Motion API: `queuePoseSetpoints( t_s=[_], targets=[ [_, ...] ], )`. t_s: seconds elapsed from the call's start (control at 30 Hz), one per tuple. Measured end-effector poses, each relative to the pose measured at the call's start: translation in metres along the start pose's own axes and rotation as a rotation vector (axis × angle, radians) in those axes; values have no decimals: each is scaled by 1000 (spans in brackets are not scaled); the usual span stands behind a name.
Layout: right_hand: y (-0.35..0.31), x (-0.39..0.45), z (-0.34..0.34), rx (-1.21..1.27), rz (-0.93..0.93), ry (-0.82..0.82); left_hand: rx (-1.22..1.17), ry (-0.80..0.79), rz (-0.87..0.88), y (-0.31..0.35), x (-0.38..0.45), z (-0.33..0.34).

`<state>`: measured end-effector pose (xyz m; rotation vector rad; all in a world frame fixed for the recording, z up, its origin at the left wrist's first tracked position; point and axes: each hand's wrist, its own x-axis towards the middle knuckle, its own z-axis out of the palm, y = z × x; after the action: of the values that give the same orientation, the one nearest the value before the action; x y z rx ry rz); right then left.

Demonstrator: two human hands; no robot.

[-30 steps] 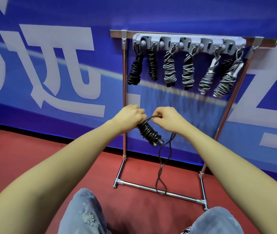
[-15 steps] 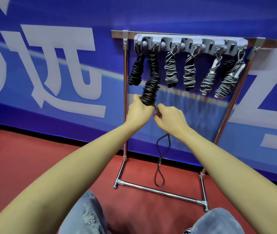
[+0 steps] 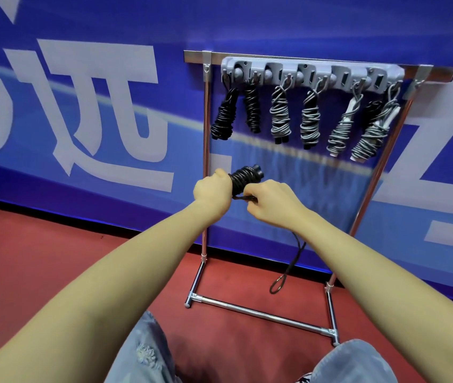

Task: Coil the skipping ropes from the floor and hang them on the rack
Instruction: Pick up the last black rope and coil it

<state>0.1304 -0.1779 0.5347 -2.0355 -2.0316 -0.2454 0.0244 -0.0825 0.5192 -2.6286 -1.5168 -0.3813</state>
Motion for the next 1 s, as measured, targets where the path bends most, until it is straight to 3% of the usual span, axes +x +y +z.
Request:
queuePoseSetpoints(
  t_s=[0.1,0.3,0.47,0.6,0.7,0.8,1.0],
  targets=[
    [-4,4,1,-99,-43,32,173,-29,116,0,-2,-4],
    [-6,4,5,-94,55,-3,409,-29,335,-3,-5,-5],
    [-2,5,15,159,124,-150,425,-64,449,-10,-2,-9],
    [-2,3,20,246,136,-169,511,161,572,-17,-2,-13],
    [0,0,20,375,203,-89,448,387,548,-17,-1,-3],
    [3,-3,24,563,268,-5,229,454,432,-12,2,1],
    [7,-1,30,640,296,7,-242,311,191,-10,-11,12]
  ],
)
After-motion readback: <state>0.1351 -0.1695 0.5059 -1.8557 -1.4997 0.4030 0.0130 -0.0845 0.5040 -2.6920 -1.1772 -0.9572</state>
